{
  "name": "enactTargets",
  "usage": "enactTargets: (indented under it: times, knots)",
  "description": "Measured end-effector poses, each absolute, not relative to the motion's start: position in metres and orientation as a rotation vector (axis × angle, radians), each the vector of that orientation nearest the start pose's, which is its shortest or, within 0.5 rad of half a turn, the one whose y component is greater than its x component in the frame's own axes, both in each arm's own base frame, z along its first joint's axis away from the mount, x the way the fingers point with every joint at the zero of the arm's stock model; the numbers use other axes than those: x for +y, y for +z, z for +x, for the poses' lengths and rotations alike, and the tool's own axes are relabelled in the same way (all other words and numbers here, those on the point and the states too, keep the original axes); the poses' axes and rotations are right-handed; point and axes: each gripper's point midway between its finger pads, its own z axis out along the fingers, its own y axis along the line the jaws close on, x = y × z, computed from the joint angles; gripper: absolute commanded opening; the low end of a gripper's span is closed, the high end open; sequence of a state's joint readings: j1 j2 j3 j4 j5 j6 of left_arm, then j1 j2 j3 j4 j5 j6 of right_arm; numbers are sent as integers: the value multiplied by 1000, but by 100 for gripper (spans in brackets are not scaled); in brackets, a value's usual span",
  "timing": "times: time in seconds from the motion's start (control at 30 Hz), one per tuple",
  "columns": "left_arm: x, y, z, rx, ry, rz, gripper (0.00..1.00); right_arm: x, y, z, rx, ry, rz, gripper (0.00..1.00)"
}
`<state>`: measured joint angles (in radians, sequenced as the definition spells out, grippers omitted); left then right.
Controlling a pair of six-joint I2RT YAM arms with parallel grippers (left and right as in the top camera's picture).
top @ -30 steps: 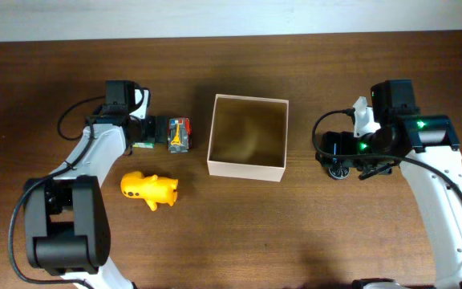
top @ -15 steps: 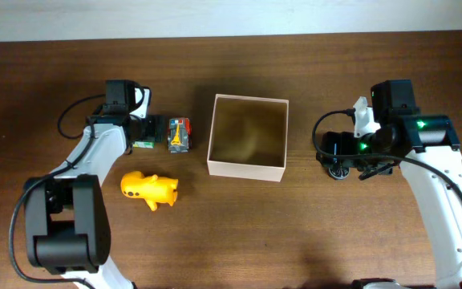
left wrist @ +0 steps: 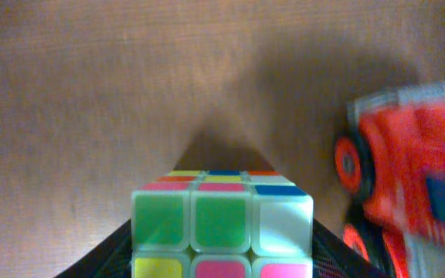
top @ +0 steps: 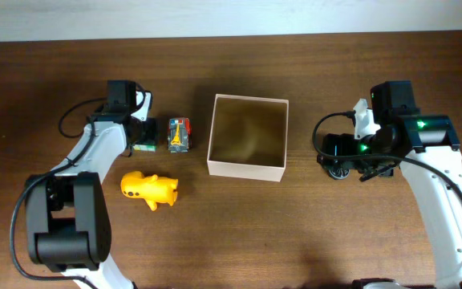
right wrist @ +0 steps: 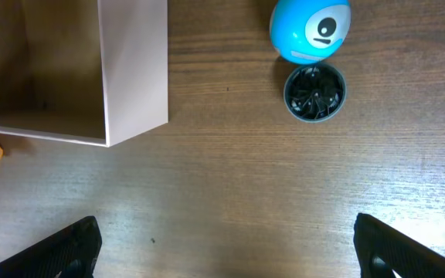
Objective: Pack container
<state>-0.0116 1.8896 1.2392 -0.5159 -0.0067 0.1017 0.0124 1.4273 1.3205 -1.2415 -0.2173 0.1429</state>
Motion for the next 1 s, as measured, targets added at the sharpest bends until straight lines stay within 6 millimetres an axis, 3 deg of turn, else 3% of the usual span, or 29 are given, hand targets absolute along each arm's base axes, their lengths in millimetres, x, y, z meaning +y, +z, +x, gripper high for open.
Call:
enactTargets:
  times: [0.13, 0.23, 0.4, 0.5, 0.6, 0.77, 0.9, 1.0]
  knots:
    - [-6, 61, 416, 2778, 29, 164, 43, 41, 172, 284, 2918, 342, 155, 99]
    - [-19, 114, 419, 2698, 15, 197, 43, 40, 172, 283, 2922, 341, 156, 99]
    - [-70, 222, 412, 2454, -69, 255, 43, 40, 171, 279, 2940, 336, 160, 99]
    - [-106, 251, 399, 2381, -154, 279, 43, 40, 171, 279, 2940, 336, 160, 99]
    - [-144, 246, 394, 2382, -224, 327, 43, 39, 171, 279, 2941, 332, 160, 99]
    - [-204, 213, 407, 2385, -294, 405, 43, 39, 171, 279, 2941, 331, 160, 99]
    - [-228, 168, 422, 2436, -278, 412, 45, 39, 171, 279, 2941, 331, 161, 99]
    - [-235, 128, 435, 2484, -260, 404, 44, 39, 171, 279, 2941, 331, 161, 99]
